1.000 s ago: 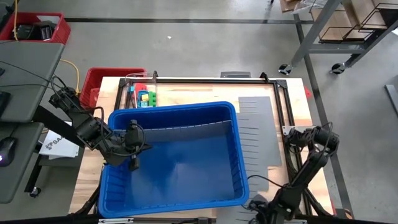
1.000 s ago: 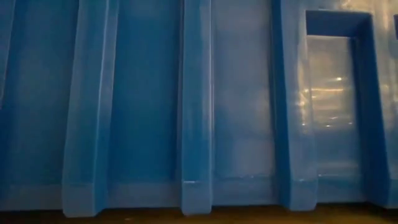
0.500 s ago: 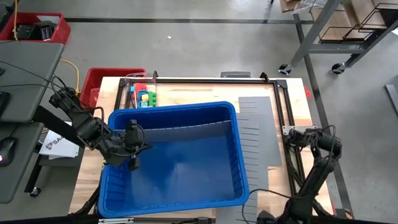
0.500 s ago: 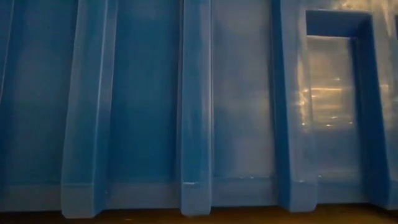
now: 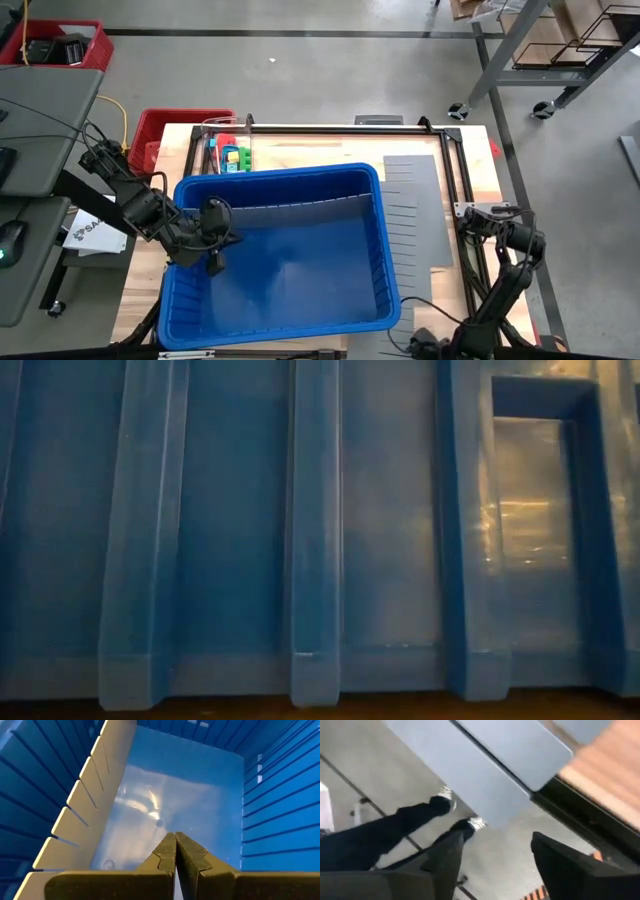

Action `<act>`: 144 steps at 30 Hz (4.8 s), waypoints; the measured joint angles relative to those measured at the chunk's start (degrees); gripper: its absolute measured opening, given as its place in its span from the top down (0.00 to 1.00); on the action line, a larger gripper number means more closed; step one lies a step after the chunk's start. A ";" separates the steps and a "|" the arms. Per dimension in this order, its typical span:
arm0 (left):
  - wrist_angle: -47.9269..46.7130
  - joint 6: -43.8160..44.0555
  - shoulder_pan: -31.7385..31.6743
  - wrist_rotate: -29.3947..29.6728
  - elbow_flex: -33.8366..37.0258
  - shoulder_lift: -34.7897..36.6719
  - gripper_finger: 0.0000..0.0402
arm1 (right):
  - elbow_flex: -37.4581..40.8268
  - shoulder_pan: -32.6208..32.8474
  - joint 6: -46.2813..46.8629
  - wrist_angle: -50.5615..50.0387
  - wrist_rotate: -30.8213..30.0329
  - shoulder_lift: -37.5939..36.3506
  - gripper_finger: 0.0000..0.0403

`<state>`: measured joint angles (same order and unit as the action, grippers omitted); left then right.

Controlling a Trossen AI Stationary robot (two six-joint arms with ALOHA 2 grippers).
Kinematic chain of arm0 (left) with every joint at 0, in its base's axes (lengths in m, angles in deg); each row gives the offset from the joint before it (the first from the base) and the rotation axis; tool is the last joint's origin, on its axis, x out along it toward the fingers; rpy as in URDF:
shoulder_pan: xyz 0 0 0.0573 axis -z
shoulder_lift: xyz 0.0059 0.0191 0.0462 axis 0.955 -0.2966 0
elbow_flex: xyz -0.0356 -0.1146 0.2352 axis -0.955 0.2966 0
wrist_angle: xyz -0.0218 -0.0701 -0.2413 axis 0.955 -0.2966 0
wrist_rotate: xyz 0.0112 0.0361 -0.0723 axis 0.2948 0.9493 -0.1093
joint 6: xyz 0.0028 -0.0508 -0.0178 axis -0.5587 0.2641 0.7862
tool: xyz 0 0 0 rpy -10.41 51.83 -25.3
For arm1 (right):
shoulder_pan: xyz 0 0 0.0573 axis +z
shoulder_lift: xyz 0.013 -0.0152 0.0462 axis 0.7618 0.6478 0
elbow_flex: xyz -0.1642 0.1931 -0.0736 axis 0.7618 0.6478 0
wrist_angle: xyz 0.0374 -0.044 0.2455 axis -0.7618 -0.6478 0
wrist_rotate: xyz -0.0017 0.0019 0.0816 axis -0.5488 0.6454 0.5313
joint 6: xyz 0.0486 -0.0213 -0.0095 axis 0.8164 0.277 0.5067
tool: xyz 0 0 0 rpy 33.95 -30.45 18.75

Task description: Sort blocks

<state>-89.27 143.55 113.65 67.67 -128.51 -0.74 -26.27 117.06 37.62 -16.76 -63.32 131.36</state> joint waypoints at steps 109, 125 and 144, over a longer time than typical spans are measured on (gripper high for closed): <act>68.42 -50.93 -25.53 3.16 0.00 -0.83 0.63 | -39.04 -21.87 -55.47 -62.47 -72.44 -47.73 1.00; 57.90 -49.07 -30.86 6.41 0.00 -0.81 0.63 | -58.64 -25.37 -151.95 4.19 -76.88 -41.00 1.00; 59.63 -35.89 -36.33 -17.49 0.02 0.06 0.63 | -61.90 -27.38 -174.06 30.11 -52.93 -37.30 1.00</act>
<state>-29.65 107.66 77.32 50.18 -128.49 -0.68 -88.17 89.69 -136.44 13.35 -116.25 94.06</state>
